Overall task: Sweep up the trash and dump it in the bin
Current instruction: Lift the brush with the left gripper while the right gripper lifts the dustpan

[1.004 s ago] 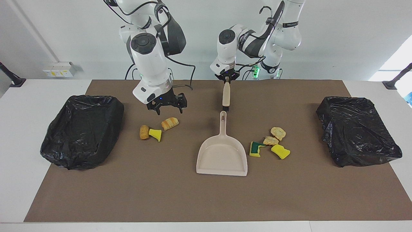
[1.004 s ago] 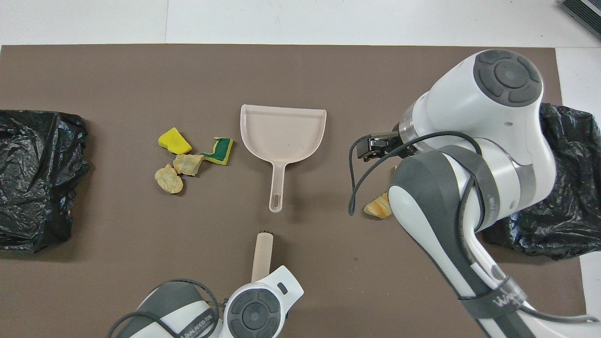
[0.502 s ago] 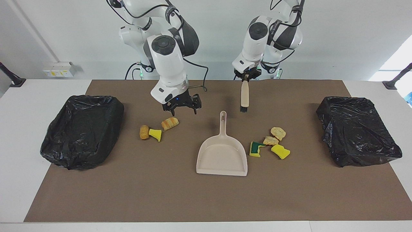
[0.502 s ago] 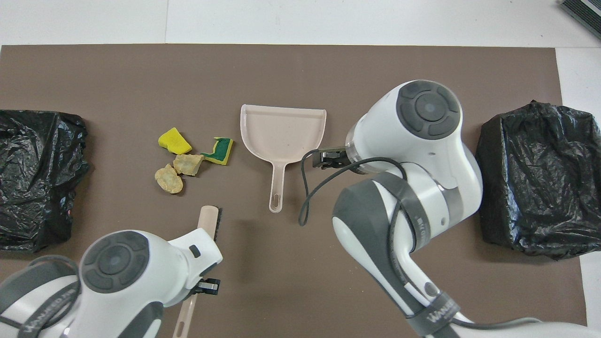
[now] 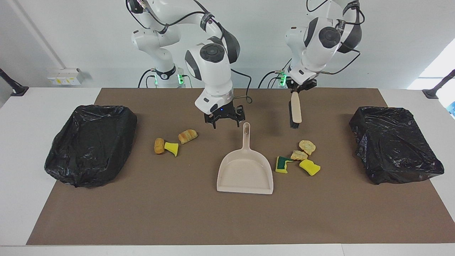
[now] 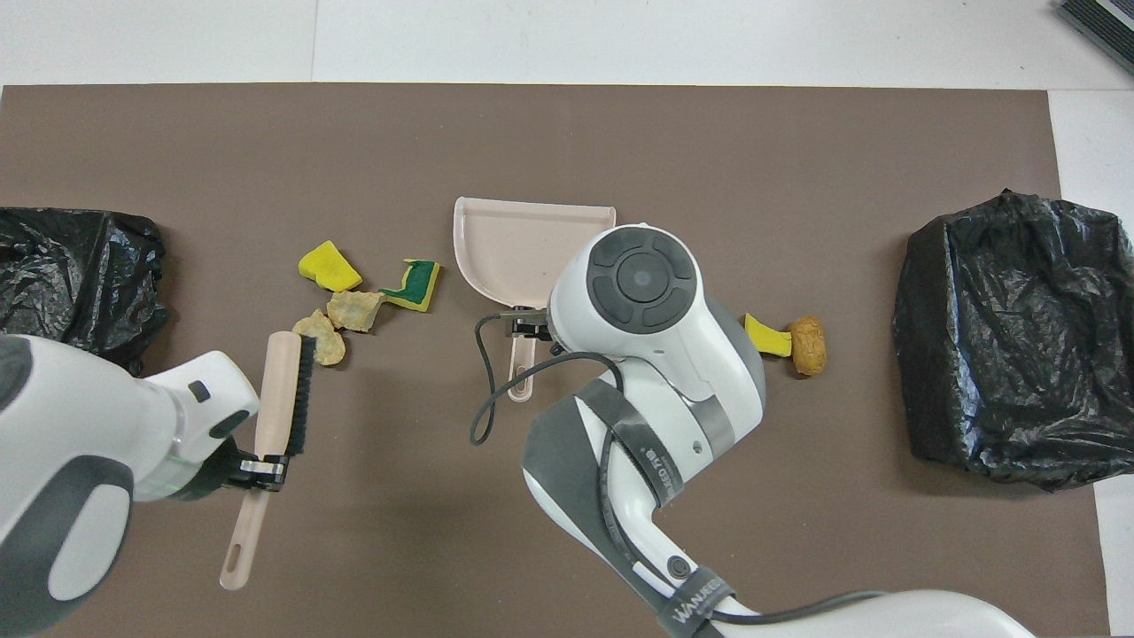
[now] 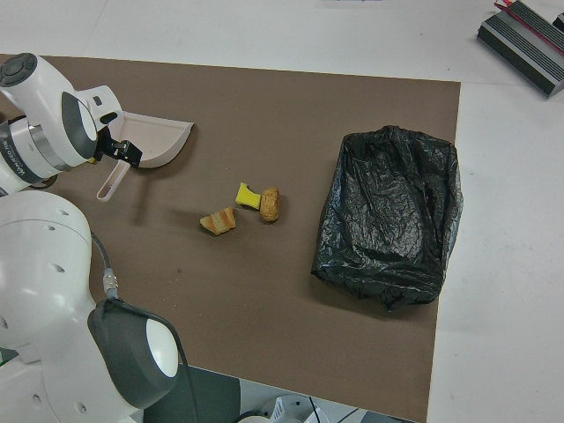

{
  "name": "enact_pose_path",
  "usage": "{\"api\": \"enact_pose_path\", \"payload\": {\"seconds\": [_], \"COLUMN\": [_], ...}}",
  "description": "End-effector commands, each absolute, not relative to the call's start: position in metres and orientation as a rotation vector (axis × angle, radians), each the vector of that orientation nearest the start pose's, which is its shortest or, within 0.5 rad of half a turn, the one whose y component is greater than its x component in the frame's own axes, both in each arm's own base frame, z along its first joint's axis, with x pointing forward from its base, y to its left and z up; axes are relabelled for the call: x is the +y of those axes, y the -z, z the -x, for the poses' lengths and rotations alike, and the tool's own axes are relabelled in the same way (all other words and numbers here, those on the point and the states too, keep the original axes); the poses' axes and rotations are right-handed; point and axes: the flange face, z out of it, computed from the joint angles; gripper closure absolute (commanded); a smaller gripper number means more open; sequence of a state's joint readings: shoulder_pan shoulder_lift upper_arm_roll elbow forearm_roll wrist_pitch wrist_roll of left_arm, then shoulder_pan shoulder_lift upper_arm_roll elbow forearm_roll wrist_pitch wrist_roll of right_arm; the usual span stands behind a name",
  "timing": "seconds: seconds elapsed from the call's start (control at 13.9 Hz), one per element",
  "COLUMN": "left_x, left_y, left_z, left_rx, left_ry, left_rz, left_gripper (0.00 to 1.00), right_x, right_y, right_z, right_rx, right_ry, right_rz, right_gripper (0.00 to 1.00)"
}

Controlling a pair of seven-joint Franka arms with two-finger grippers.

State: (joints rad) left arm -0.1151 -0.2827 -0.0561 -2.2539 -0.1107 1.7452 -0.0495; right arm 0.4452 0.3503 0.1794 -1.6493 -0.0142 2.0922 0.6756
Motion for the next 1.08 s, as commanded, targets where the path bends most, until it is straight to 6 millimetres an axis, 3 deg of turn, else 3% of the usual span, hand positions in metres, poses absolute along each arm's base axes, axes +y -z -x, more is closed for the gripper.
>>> {"api": "enact_pose_path", "payload": {"seconds": [0.0,0.22,0.43,0.65,0.93,1.0], "left_x": [-0.062,-0.027,-0.023,-0.022,-0.022,-0.02], "left_y": [-0.466,-0.453,-0.448,-0.446,-0.446,-0.447], "left_z": [-0.47,-0.496,-0.525,-0.525,-0.525,-0.528], "left_rx": [0.081,0.063,0.081,0.079,0.076,0.077], "left_ry": [-0.317,-0.171,-0.125,-0.132,-0.124,-0.1], "left_rz": [3.2,3.2,3.172,3.17,3.171,3.168], "left_gripper": [1.0,1.0,1.0,1.0,1.0,1.0], "right_x": [0.411,0.425,0.428,0.425,0.432,0.433], "right_y": [-0.397,-0.377,-0.361,-0.348,-0.348,-0.348], "right_z": [-0.555,-0.552,-0.543,-0.536,-0.526,-0.525], "right_rx": [0.14,0.115,0.092,0.089,0.062,0.056], "right_ry": [0.142,0.188,0.181,0.15,0.133,0.13], "right_rz": [3.051,3.057,3.073,3.094,3.111,3.115], "right_gripper": [0.0,0.01,0.12,0.19,0.27,0.37]}}
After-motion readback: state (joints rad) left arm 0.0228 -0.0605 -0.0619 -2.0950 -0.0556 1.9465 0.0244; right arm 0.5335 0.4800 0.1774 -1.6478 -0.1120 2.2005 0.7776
